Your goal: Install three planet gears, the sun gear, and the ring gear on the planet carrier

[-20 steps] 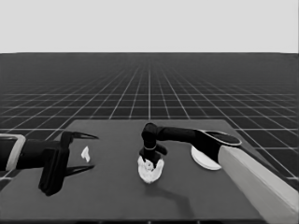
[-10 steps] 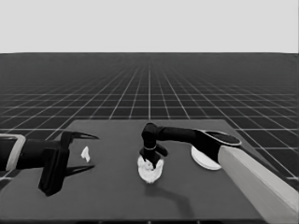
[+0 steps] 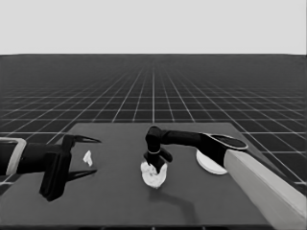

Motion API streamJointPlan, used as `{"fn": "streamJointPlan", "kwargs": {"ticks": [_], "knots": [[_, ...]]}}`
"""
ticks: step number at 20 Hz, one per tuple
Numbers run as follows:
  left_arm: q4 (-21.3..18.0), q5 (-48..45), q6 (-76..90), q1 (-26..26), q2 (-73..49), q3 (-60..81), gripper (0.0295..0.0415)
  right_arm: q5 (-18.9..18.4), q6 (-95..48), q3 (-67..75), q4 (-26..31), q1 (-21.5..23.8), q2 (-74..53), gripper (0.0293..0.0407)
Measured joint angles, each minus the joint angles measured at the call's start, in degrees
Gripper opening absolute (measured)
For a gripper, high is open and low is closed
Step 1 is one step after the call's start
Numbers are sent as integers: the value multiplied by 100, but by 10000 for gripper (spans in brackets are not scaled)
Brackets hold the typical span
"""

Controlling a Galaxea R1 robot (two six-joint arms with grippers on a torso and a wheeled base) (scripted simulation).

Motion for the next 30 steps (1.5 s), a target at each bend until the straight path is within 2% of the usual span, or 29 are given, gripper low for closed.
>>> {"fn": "streamJointPlan", "kwargs": {"ticks": [22, 24, 25, 27, 30], "knots": [[0, 0, 0, 0, 0, 0, 385, 0, 1320, 0, 0, 0, 0, 309], [0, 0, 0, 0, 0, 0, 385, 0, 1377, 0, -1, 0, 0, 369], [0, 0, 0, 0, 0, 0, 385, 0, 1389, 0, -1, 0, 0, 380], [0, 0, 0, 0, 0, 0, 385, 0, 1401, 0, -1, 0, 0, 384], [0, 0, 0, 0, 0, 0, 385, 0, 1406, -1, -1, 0, 0, 385]]}}
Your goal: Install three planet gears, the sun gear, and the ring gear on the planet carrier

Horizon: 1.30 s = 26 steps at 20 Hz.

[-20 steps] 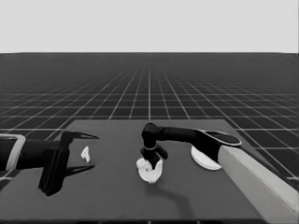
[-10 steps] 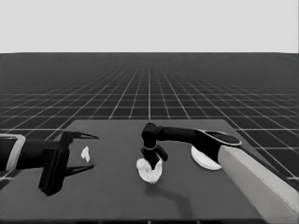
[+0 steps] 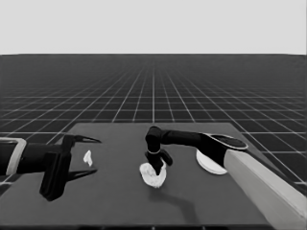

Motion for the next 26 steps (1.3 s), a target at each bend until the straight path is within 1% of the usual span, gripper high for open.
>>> {"fn": "streamJointPlan", "kwargs": {"ticks": [2, 3, 4, 5, 6, 8, 12, 13, 14, 15, 16, 17, 19, 22, 23, 24, 25, 26], "knots": [[0, 0, 0, 0, 0, 0, 385, 0, 0, 0, 0, 0, 0, 385], [0, 0, 0, 0, 0, 0, 385, -150, -2251, 221, 248, 279, -51, 393], [0, 0, 0, 0, 0, 0, 385, -208, -3668, 325, 405, 498, -68, 391], [0, 0, 0, 0, 0, 0, 385, -223, -4513, 371, 505, 623, -78, 388], [0, 0, 0, 0, 0, 0, 385, -225, -5016, 392, 569, 694, -83, 386], [0, 0, 0, 0, 0, 0, 385, -222, -5490, 408, 632, 757, -90, 385], [0, 0, 0, 0, 0, 0, 385, -217, -5715, 414, 663, 782, -94, 385], [0, 0, 0, 0, 0, 0, 385, 631, -8108, 3028, -587, 70, -1678, 405], [0, 0, 0, 0, 0, 0, 385, 1128, -9623, 5042, -1338, -608, -4101, 395], [0, 0, 0, 0, 0, 0, 385, 1415, -10514, 6222, -1781, -973, -5610, 389], [0, 0, 0, 0, 0, 0, 385, 1589, -11038, 6931, -2040, -1170, -6456, 386], [0, 0, 0, 0, 0, 0, 385, 1693, -11347, 7350, -2194, -1278, -6937, 385], [0, 0, 0, 0, 0, 0, 385, 1791, -11635, 7740, -2338, -1372, -7371, 385], [0, 0, 0, 0, 0, 0, 385, 1832, -11757, 7901, -2399, -1407, -7546, 385], [0, 0, 0, 0, 0, 0, 385, 1569, -10688, 6062, 357, 549, -6813, 395], [0, 0, 0, 0, 0, 0, 385, 1040, -10308, 3965, 1054, 1185, -5931, 393], [0, 0, 0, 0, 0, 0, 385, 654, -10186, 2431, 1181, 1187, -5213, 389], [0, 0, 0, 0, 0, 0, 385, 422, -10219, 1324, 1231, 1160, -4684, 387]]}}
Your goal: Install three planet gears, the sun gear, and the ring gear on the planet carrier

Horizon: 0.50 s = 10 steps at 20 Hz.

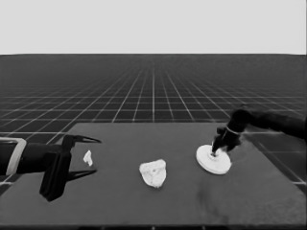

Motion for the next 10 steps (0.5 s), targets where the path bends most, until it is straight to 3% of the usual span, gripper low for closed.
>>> {"fn": "streamJointPlan", "kwargs": {"ticks": [2, 6, 8, 10], "knots": [[0, 0, 0, 0, 0, 0, 385, -215, -179, -1315, 27, -33, 629, 385], [0, 0, 0, 0, 0, 0, 385, -309, -365, -2127, 28, -55, 1018, 385], [0, 0, 0, 0, 0, 0, 385, 272, -545, -2596, -281, -718, 1248, 385], [0, 0, 0, 0, 0, 0, 385, 483, -673, -2903, -352, -957, 1401, 385]]}}
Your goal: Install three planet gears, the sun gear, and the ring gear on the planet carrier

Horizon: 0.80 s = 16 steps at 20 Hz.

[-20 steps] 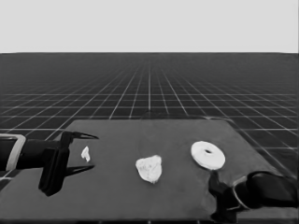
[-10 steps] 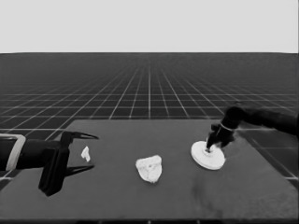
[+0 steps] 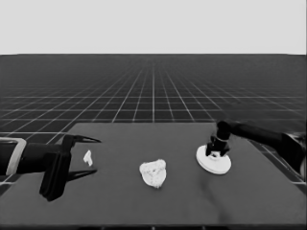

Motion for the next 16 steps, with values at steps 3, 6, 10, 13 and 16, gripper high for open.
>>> {"fn": "streamJointPlan", "kwargs": {"ticks": [3, 6, 10, 13, 16], "knots": [[0, 0, 0, 0, 0, 0, 385, 91, -66, -153, -21, -85, 74, 385], [0, 0, 0, 0, 0, 0, 385, 110, -79, -183, -24, -97, 88, 385], [0, 0, 0, 0, 0, 0, 385, 112, -82, -189, -27, -97, 92, 348], [0, 0, 0, 0, 0, 0, 385, 113, -82, -191, -26, -96, 92, 348], [0, 0, 0, 0, 0, 0, 385, 113, -83, -191, -26, -96, 92, 348]]}}
